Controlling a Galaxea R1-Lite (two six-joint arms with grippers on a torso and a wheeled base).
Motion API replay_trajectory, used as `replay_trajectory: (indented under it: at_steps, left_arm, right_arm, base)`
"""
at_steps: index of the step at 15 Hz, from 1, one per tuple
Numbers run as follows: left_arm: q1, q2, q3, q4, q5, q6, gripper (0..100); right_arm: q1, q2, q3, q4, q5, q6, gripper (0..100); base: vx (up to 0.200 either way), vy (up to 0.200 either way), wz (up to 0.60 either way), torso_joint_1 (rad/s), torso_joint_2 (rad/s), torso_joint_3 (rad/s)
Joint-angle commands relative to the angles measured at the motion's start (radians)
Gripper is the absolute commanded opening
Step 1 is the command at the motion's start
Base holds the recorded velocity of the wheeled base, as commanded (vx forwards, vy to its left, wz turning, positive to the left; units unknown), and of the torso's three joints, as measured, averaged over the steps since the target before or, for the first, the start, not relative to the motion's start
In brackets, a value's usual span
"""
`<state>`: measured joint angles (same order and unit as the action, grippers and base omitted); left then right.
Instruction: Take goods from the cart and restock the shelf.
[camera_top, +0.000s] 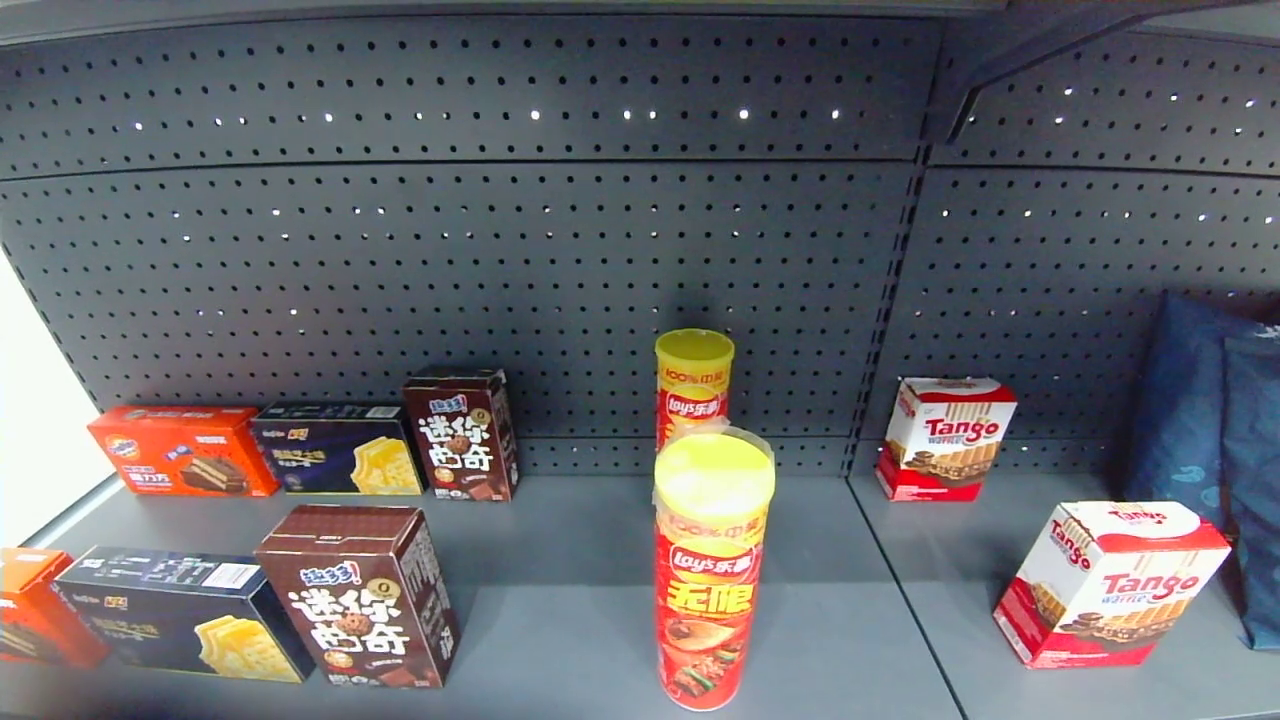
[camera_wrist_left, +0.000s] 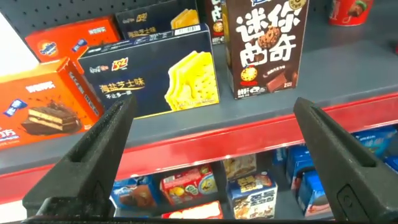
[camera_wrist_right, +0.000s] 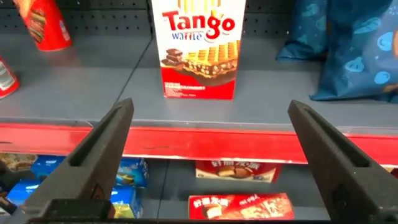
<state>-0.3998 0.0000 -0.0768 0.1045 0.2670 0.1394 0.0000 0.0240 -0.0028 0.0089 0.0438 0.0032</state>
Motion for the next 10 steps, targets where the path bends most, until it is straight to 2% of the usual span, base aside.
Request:
replay_trajectory:
  at_steps: [1,2,6,7,8,9,10]
  left_arm:
    - [-0.007,0.000,0.000,0.001,0.004,-0.003,100]
    - [-0.007,0.000,0.000,0.001,0.004,-0.020,100]
    - [-0.004,0.000,0.000,0.003,0.003,-0.030,100]
    - [0.021,0.000,0.000,0.006,-0.049,-0.043,100]
    - [0.111,0.000,0.003,0.001,-0.173,-0.104,100]
    - [0.096,0.000,0.000,0.008,-0.265,-0.138,100]
    - [0.105,0.005,0.000,0.006,-0.290,-0.135,100]
  right_arm:
    - [0.000,-0.013,0.001,0.000,0.001,0.000,100]
    - [0.000,-0.013,0.001,0.000,0.001,0.000,100]
    - [0.000,-0.013,0.001,0.000,0.001,0.000,100]
    - [0.000,-0.013,0.001,0.000,0.001,0.000,100]
    - [0.000,-0.013,0.001,0.000,0.001,0.000,100]
    - [0.000,-0.013,0.001,0.000,0.001,0.000,100]
    - [0.000,-0.013,0.001,0.000,0.001,0.000,100]
  base:
    - [0.000,0.000,0.00,0.000,0.00,0.000]
    - [0.000,0.000,0.00,0.000,0.00,0.000]
    - [0.000,0.000,0.00,0.000,0.00,0.000]
    - [0.000,0.000,0.00,0.000,0.00,0.000]
    - [0.000,0.000,0.00,0.000,0.00,0.000]
    - [0.000,0.000,0.00,0.000,0.00,0.000]
    - [0.000,0.000,0.00,0.000,0.00,0.000]
